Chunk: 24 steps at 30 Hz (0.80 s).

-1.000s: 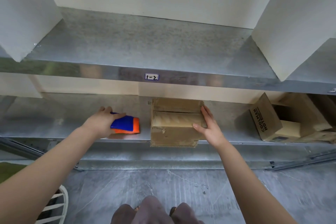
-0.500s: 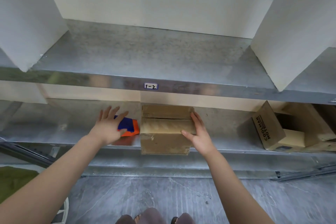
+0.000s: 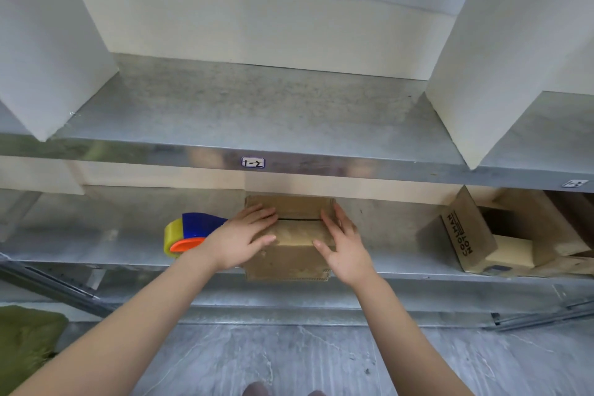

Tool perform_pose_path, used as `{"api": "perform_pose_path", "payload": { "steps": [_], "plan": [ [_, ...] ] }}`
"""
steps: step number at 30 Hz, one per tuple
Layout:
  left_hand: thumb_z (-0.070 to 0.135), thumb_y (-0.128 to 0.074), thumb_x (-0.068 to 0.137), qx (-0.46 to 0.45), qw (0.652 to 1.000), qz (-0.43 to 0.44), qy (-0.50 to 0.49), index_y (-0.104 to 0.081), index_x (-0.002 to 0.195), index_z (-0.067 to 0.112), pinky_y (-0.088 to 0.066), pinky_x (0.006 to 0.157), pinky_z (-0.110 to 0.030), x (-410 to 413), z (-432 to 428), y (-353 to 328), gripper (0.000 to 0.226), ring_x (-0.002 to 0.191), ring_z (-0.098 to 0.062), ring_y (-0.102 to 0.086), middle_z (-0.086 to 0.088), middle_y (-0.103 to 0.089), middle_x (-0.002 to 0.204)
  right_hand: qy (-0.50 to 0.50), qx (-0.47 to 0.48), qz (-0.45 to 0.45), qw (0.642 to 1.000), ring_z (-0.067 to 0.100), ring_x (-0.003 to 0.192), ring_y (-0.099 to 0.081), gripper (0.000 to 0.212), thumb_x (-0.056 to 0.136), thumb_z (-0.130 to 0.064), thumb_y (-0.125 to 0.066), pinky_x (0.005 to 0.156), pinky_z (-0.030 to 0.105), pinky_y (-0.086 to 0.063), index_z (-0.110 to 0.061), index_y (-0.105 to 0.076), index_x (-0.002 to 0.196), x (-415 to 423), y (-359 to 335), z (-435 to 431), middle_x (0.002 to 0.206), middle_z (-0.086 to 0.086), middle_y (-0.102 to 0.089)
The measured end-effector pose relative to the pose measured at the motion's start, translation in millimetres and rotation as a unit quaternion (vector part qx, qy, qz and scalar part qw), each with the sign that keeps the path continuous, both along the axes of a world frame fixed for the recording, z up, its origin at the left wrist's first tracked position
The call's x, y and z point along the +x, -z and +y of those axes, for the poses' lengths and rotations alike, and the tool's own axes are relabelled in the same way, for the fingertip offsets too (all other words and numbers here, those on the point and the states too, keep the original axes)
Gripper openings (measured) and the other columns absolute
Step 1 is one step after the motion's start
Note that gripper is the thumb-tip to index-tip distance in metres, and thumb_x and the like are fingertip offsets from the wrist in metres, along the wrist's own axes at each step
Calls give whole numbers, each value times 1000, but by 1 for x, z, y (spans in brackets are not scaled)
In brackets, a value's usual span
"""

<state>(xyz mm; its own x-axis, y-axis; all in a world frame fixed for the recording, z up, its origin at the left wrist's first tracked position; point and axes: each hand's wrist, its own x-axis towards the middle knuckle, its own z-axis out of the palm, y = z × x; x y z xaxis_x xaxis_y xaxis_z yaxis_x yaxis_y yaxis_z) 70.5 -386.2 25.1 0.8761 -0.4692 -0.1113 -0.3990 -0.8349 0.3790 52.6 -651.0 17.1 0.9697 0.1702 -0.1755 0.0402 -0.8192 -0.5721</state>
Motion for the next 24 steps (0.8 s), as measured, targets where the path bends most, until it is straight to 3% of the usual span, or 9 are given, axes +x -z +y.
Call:
{"api": "perform_pose_path", "payload": {
  "steps": [3,7,11,17,19,21,24],
  "plan": [
    [83,10,72,41,999,11,15,-17,153,32,1,117,-29,2,5,-5,99,144,-3,11,15,-2,160,-25,-3,19,999,21,150,-3,62,93,-64,-41,117,48,-27,-52,-18,149,0,1,2,160,-22,6],
    [59,-36,94,-20,998,55,-40,-20,152,35,-11,121,-37,4,3,-4,64,143,1,11,17,-3,160,-28,2,37,999,22,150,-5,63,91,-66,-42,117,49,-27,-54,-17,147,9,0,-2,160,-24,6],
    [54,-58,88,-102,985,89,-110,-17,153,28,-12,119,-31,10,-3,-9,81,147,-6,6,15,3,160,-53,-38,20,998,19,149,-8,59,93,-60,-45,114,47,-32,-52,-23,147,20,-13,-12,161,-17,-2],
    [60,-61,83,0,992,51,-113,-20,152,26,-22,115,-37,9,-6,-21,87,141,-21,-12,1,-17,154,-63,-81,-10,995,20,149,-6,49,95,-53,-49,112,53,-34,-52,-35,142,19,-19,-27,161,-13,-10],
    [60,-63,82,13,991,68,-113,-18,152,24,-21,116,-38,8,-9,-20,90,143,-23,-11,-1,-13,154,-24,-136,-37,990,25,148,-10,54,94,-54,-49,109,57,-33,-47,-32,145,11,-17,-22,159,-7,-18],
    [55,-67,81,-39,983,114,-136,-16,151,22,-28,113,-37,5,-15,-19,93,143,-25,-20,-2,-8,157,83,-163,-81,980,31,138,-27,62,91,-52,-56,101,53,-41,-33,-34,145,-2,-17,-10,150,3,-31],
    [50,-75,76,-105,971,116,-181,-17,151,25,-34,110,-37,-11,-22,-14,98,132,-31,-37,-8,-19,149,165,-74,-66,981,32,117,-47,55,91,-35,-62,87,41,-46,-17,-35,136,-22,-16,9,135,11,-40]
  ]
}}
